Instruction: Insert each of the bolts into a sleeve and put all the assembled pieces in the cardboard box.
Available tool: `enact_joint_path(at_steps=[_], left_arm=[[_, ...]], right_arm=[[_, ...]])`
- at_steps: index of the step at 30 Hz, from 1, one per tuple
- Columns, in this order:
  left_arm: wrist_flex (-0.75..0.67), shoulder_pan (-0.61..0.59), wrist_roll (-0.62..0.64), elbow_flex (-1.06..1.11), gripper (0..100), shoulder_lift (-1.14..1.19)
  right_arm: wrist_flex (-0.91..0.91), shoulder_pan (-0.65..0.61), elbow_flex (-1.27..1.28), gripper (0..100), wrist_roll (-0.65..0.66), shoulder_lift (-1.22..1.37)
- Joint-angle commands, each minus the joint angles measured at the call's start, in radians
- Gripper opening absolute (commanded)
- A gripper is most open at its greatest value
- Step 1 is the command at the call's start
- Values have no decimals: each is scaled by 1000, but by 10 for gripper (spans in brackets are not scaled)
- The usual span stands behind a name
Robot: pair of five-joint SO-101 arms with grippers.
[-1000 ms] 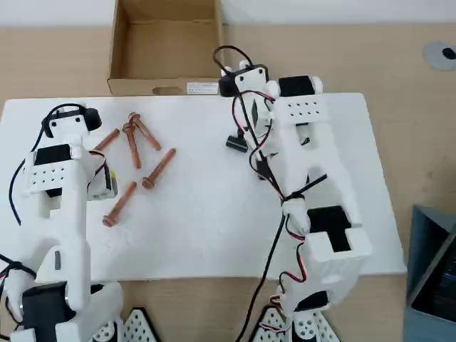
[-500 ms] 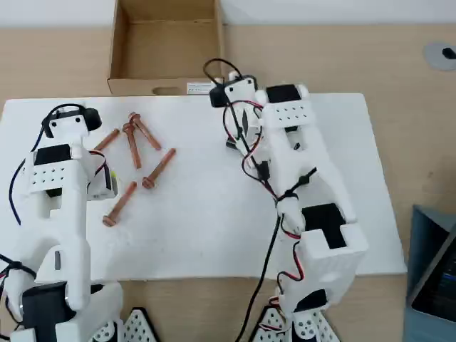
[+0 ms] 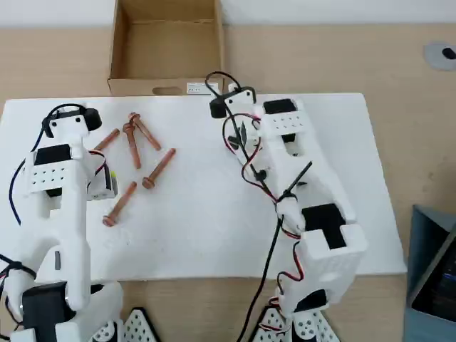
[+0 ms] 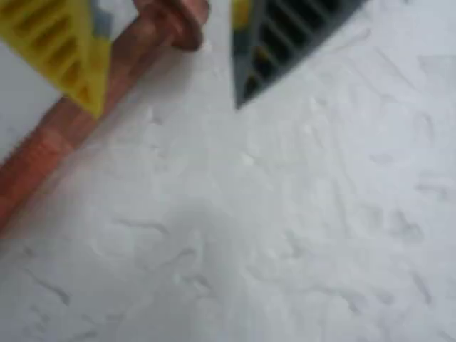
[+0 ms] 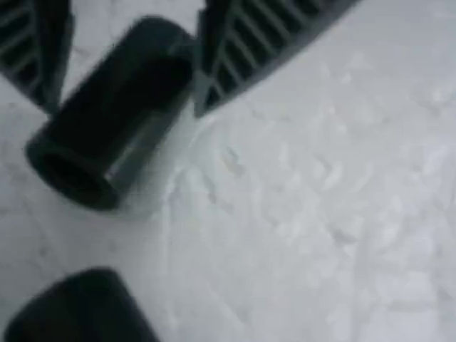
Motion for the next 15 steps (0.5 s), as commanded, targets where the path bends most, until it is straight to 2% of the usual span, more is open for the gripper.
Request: enact_joint_path(at_steps=[1, 9, 14, 15], left_arm=[[-11, -2, -5, -43, 136, -2], [-8, -3, -5, -43, 136, -2], [-8, -5, -5, -43, 135, -2], [-8, -5, -5, -43, 134, -2]], right_arm=[[-18, -7, 4, 149, -2, 22], [-29, -5, -50, 147, -5, 151], [-25, -5, -79, 4, -3, 157], [-21, -5, -79, 15, -2, 156]])
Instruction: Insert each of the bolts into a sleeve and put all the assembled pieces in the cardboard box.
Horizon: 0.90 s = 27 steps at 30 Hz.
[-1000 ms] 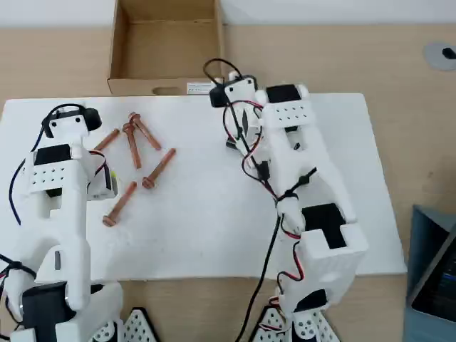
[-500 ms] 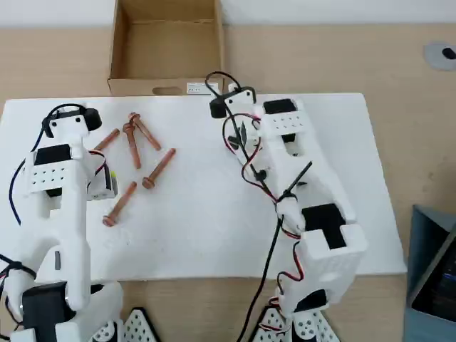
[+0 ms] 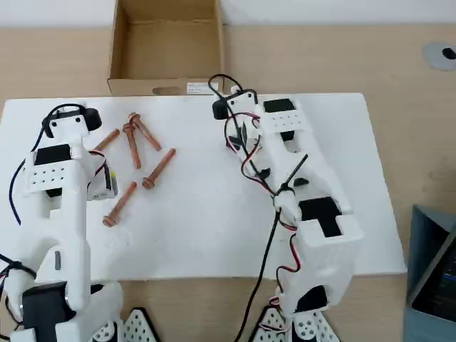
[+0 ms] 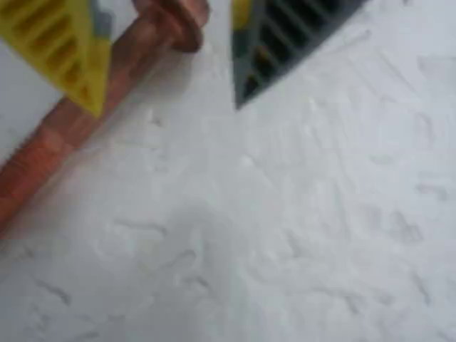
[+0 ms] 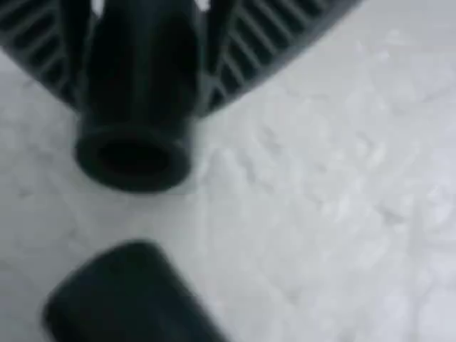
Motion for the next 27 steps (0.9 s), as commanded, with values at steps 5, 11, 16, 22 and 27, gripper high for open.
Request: enact_joint_path(at_steps=[5, 11, 16, 22, 27], left_arm=[[-6, -3, -5, -41, 133, -2], [-5, -6, -2, -8, 133, -8], [-6, -9, -2, 31, 133, -12], [-5, -6, -3, 28, 133, -12], [138, 23, -3, -129, 132, -2]], right_arm=[[74, -13, -101, 11, 3, 12], [229, -13, -245, 11, 17, -156], [364, -12, -309, 11, 12, -295], [505, -8, -306, 11, -26, -449], [516, 71, -246, 11, -118, -599]])
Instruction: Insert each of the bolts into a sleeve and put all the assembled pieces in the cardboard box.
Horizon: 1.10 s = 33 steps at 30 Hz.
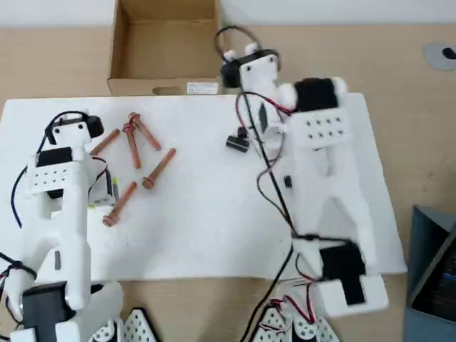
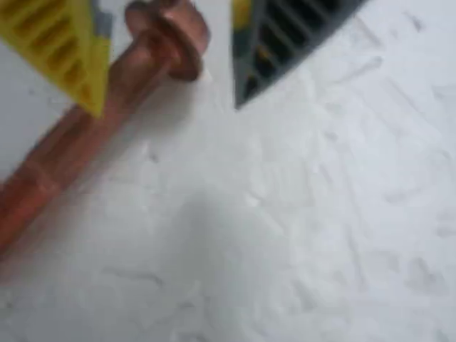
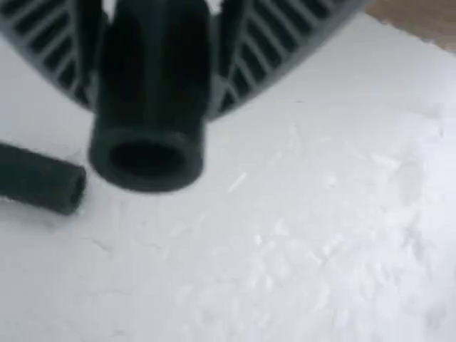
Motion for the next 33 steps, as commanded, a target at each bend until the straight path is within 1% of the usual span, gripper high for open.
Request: enact_joint_path(at_steps=[1, 7, 10, 13, 19, 23, 27, 33], left_arm=[[112, 28, -2, -183, 132, -4], [298, 75, 8, -509, 132, 31], [382, 101, 48, -652, 132, 119], [428, 121, 69, -776, 132, 229], [443, 149, 103, -967, 132, 441], [443, 157, 127, -1089, 132, 573], [442, 158, 158, -1200, 132, 705], [442, 163, 158, -1366, 133, 905]], right_arm=[[20, 64, 39, 11, -31, -156], [15, 163, 265, 11, -31, -329], [-14, 219, 390, 11, -31, -403], [-46, 265, 496, 11, -28, -475], [-92, 335, 647, 11, -23, -598], [-118, 346, 714, 12, -23, -648], [-127, 346, 731, 12, -23, -674], [-143, 346, 731, 12, -23, -671]])
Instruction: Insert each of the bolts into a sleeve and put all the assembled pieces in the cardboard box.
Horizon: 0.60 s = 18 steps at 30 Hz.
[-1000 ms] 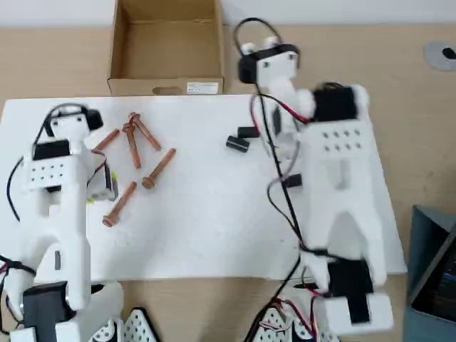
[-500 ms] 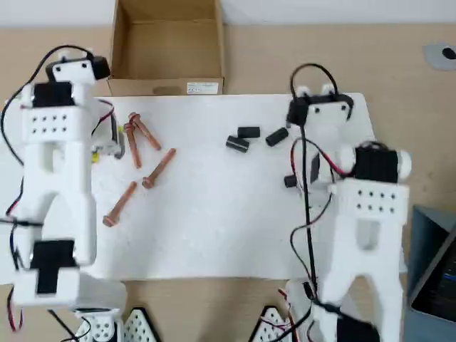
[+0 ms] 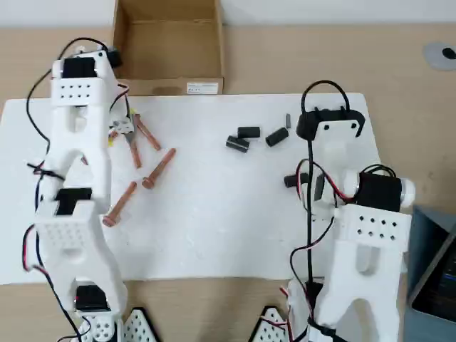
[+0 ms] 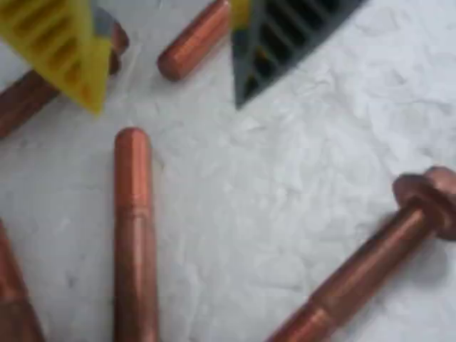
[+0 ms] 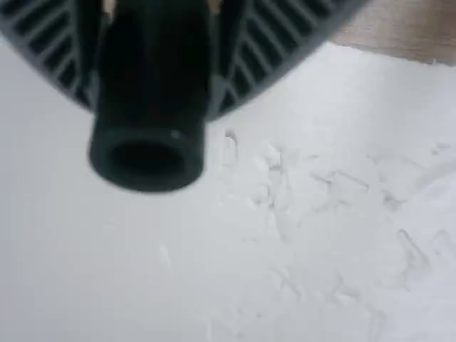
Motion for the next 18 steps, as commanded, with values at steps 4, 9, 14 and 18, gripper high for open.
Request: enact_joint_path(at_steps=[4, 9, 14, 18], left_arm=[[5, 14, 8, -236, 133, 159], [6, 11, 9, -354, 133, 269], [6, 8, 9, -410, 133, 341], [3, 8, 9, -459, 133, 392]], right_arm=[[-25, 12, -1, 12, -2, -24], [-25, 12, -1, 12, -3, -24], [-25, 12, -1, 12, -2, -24], [-23, 12, -1, 12, -2, -24]])
